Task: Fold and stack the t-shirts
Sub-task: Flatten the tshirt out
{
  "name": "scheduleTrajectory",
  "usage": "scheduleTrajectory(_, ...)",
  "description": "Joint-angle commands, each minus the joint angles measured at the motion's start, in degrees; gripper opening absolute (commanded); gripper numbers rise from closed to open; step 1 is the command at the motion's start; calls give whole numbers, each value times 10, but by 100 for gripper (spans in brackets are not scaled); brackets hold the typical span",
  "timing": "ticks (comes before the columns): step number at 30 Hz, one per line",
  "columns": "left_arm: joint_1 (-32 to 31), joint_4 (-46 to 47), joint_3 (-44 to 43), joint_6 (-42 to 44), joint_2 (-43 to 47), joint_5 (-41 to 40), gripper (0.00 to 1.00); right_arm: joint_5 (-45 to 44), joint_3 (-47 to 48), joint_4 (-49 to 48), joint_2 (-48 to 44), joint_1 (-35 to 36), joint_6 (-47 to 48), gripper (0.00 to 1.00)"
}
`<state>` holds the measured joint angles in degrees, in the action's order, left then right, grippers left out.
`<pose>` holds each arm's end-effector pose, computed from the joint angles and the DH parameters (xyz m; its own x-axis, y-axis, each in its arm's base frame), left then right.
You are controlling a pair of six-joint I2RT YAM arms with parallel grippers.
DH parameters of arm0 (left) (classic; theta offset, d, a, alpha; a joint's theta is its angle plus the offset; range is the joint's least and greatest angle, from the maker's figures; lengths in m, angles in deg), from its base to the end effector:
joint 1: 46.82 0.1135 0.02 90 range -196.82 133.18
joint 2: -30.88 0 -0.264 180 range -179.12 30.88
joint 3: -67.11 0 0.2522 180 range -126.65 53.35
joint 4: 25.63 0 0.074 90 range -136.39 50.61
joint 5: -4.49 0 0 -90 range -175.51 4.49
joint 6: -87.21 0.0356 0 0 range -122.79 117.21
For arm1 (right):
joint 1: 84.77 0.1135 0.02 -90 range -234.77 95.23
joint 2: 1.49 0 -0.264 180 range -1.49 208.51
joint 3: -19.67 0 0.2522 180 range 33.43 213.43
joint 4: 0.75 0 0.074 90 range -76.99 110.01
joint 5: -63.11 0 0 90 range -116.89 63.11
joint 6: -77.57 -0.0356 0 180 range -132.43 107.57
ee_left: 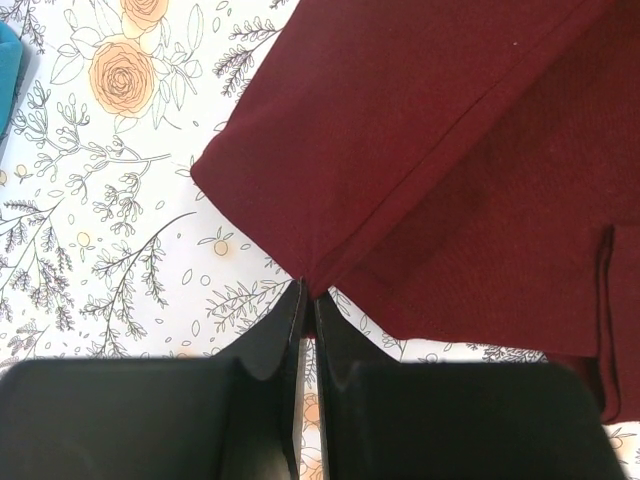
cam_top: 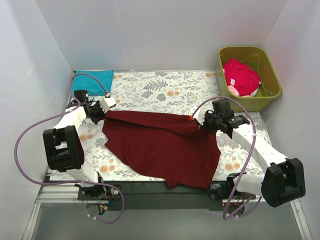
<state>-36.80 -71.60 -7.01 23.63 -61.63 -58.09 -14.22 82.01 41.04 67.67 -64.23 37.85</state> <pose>0.3146 0.0389 0.2025 -0.7765 0.2639 -0.5722 0.4324 0.8837 -0.1793 0.2299 0.0945 0.2487 -0.0812 -0.8318 -0.5491 -0.8459 0.3489 -0.4034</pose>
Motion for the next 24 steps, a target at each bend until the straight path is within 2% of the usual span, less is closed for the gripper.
scheduleTrajectory(1, 4, -2, -6, 13, 8, -3, 1, 9, -13, 11, -14, 15, -12, 1)
scheduleTrajectory(5, 4, -8, -4, 15, 9, -4, 2, 4, -20, 13, -11, 18, -12, 1)
scheduleTrajectory(6, 3, -16, -3, 24, 9, -5, 7, 0, -18, 18, -8, 18, -12, 1)
scheduleTrajectory(8, 5, -26, -5, 24, 18, -7, 17, -10, -10, 46, -9, 18, -5, 18)
scheduleTrajectory(9, 10, -49, -19, 24, 22, 13, 25, -18, -4, 56, -17, 16, 1, 27)
scheduleTrajectory(10, 27, -67, -31, 26, 24, 29, 28, -17, 6, 65, -25, 5, 6, 44)
scheduleTrajectory(11, 37, -86, -50, 24, 21, 43, 32, -12, 13, 81, -32, -5, 10, 56)
scheduleTrajectory(13, 56, -151, -113, 12, -1, 80, 37, 15, 49, 95, -48, -36, 21, 68)
scheduleTrajectory(16, 57, -181, -164, -28, -25, 113, 38, 51, 99, 113, -19, -64, -1, 68)
scheduleTrajectory(17, 55, -175, -169, -73, -30, 120, 38, 56, 130, 113, -4, -66, -12, 65)
scheduleTrajectory(18, 52, -158, -176, -101, -36, 122, 38, 62, 143, 111, 34, -66, -25, 61)
scheduleTrajectory(19, 41, -153, -182, -121, -52, 121, 38, 65, 157, 111, 56, -66, -50, 51)
scheduleTrajectory(22, 24, -120, -194, -203, -80, 115, 37, 50, 206, 111, 145, -66, -91, 33)
scheduleTrajectory(24, 10, -99, -194, -257, -93, 103, 34, 27, 230, 109, 197, -66, -97, 27)
